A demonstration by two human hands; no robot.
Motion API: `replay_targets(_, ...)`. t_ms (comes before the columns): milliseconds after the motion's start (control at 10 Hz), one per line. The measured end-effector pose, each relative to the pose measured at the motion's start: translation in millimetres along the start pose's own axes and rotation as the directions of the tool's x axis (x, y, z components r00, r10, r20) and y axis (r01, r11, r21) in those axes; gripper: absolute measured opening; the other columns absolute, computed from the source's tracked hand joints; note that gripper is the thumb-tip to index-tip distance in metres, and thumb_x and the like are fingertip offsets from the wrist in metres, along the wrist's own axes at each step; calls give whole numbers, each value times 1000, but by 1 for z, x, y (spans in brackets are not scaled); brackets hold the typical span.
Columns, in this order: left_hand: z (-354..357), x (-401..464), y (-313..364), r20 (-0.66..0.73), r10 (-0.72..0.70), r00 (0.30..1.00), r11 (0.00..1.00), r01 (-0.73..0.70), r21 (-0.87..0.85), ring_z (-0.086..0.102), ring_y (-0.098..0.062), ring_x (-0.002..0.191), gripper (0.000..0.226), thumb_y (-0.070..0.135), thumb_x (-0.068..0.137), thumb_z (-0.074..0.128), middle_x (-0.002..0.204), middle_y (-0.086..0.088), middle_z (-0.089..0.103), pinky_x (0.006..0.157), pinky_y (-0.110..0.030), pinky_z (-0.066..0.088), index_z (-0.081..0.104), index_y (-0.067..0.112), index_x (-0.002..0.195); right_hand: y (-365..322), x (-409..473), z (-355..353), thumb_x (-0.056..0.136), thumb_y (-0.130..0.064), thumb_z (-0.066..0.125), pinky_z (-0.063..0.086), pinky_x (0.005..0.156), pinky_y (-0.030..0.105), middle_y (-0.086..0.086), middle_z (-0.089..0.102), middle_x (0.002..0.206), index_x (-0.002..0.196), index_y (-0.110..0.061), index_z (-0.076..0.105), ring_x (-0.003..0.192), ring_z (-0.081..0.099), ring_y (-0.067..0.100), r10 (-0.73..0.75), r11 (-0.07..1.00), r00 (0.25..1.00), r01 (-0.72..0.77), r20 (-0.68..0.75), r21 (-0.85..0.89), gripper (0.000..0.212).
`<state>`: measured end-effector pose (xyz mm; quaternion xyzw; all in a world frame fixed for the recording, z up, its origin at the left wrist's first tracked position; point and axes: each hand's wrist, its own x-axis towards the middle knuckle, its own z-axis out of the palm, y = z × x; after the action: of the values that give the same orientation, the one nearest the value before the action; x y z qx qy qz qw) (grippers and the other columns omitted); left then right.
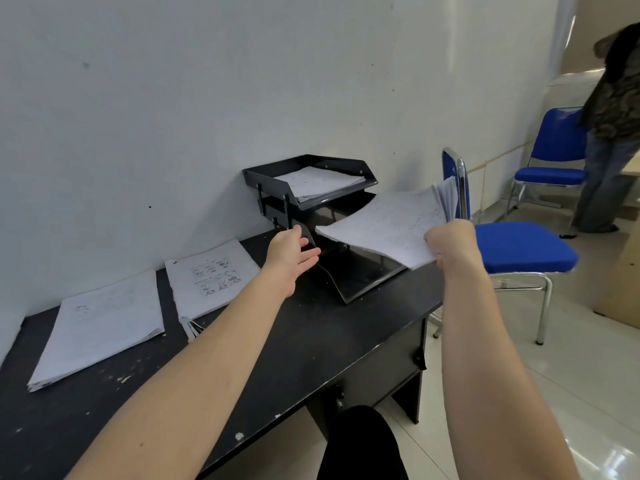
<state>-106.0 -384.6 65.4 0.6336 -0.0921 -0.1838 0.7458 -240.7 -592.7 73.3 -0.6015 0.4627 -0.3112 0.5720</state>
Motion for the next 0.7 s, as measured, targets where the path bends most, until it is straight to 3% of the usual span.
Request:
replay_targets(100, -2, 4, -2, 6, 11, 1000, 999, -11, 33, 68, -31, 111, 46, 27, 108, 45, 142, -13, 55, 100, -45, 55, 38, 11, 150, 12, 17, 21, 97, -4, 55, 54, 90, 41, 20, 61, 135, 140, 1, 53, 96, 56, 29, 68, 994, 994, -75, 91, 74, 43)
replay_targets(200, -7, 9, -5, 12, 31, 999, 997, -32, 68, 68, -30, 110, 42, 27, 108, 46, 137, -12, 56, 100, -45, 55, 42, 11, 147, 15, 25, 43, 101, -3, 54, 56, 71, 29, 13, 61, 109, 138, 0, 50, 89, 62, 21, 120, 987, 975, -137, 187, 82, 37)
replay_targets(300, -10, 14, -8, 18, 49, 999, 990, -51, 131, 69, -28, 108, 35, 25, 107, 47, 132, -9, 58, 98, -43, 56, 47, 13, 140, 9, 27, 65, 99, 5, 54, 59, 51, 30, 18, 60, 115, 133, 3, 50, 99, 64, 29, 117, 971, 960, -165, 254, 175, 35)
replay_targets(400, -14, 17, -8, 21, 69, 997, 982, -71, 176, 69, -27, 107, 26, 23, 107, 47, 128, -8, 59, 96, -41, 58, 50, 15, 131, 6, 27, 80, 98, 8, 50, 55, 41, 31, 18, 59, 111, 136, 1, 48, 107, 65, 35, 128, 938, 944, -215, 304, 272, 38)
replay_targets(500, -17, 22, -8, 3, 80, 997, 978, -79, 193, 71, -27, 104, 24, 22, 107, 47, 124, -8, 60, 94, -42, 59, 51, 14, 129, 8, 30, 83, 100, 7, 46, 57, 53, 39, 13, 60, 99, 125, -3, 49, 98, 66, 30, 132, 945, 912, -234, 389, 228, 27)
replay_targets(600, -19, 26, -8, -11, 90, 996, 975, -86, 206, 72, -27, 103, 26, 22, 107, 48, 122, -7, 61, 93, -41, 59, 52, 13, 131, 15, 38, 81, 98, 10, 44, 59, 60, 39, 15, 63, 103, 122, -2, 50, 85, 67, 26, 120, 950, 885, -234, 449, 208, 28)
replay_targets(700, -19, 28, -9, -17, 103, 995, 969, -96, 229, 72, -26, 102, 20, 21, 107, 48, 121, -7, 61, 92, -40, 60, 53, 15, 126, 15, 48, 84, 98, 13, 51, 62, 57, 34, 18, 65, 114, 135, -1, 49, 84, 70, 26, 96, 913, 909, -243, 405, 329, 40)
